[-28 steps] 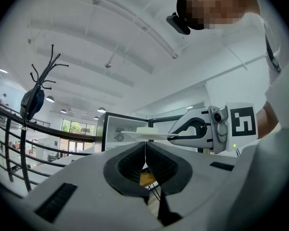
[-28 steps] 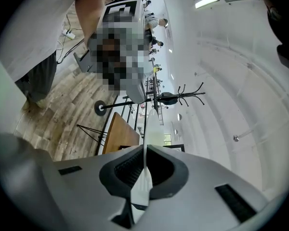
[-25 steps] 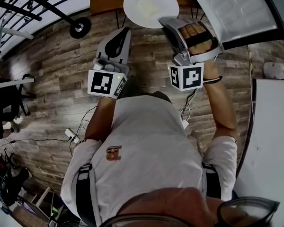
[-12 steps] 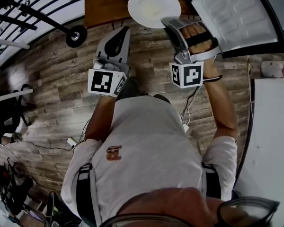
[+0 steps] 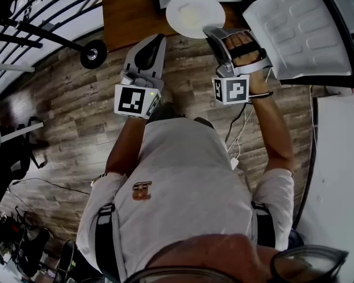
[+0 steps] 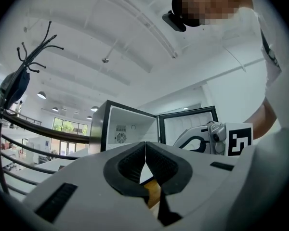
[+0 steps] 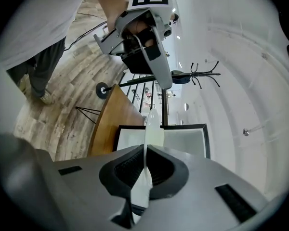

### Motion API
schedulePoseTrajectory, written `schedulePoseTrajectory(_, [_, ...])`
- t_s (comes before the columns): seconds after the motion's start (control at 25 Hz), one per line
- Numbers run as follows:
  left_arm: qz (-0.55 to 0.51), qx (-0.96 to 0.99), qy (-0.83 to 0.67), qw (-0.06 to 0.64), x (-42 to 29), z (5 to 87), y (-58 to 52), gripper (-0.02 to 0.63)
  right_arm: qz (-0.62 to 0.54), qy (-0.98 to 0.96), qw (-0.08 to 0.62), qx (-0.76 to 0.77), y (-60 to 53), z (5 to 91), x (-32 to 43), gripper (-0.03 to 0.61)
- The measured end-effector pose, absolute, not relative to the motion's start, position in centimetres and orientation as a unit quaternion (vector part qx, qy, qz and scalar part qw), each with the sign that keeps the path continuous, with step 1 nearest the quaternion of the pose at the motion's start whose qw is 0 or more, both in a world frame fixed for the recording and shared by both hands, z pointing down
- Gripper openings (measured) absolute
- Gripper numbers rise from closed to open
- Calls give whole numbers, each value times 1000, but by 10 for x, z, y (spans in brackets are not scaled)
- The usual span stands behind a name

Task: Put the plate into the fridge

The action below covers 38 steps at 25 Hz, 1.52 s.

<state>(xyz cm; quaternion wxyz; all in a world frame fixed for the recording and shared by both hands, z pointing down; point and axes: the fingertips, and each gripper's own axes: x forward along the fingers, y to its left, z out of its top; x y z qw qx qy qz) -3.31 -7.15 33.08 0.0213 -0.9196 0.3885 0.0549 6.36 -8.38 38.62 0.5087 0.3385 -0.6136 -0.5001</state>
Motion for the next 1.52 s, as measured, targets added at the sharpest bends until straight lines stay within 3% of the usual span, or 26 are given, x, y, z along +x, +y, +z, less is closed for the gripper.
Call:
schedulePoseTrajectory(0.68, [42, -940, 337, 10, -39, 364, -194, 20, -455, -608, 553, 342, -225, 447, 65, 37])
schedulePoseTrajectory(1.52, [28, -927, 374, 18, -17, 378, -241, 20, -444, -632, 565, 291, -309, 518, 79, 37])
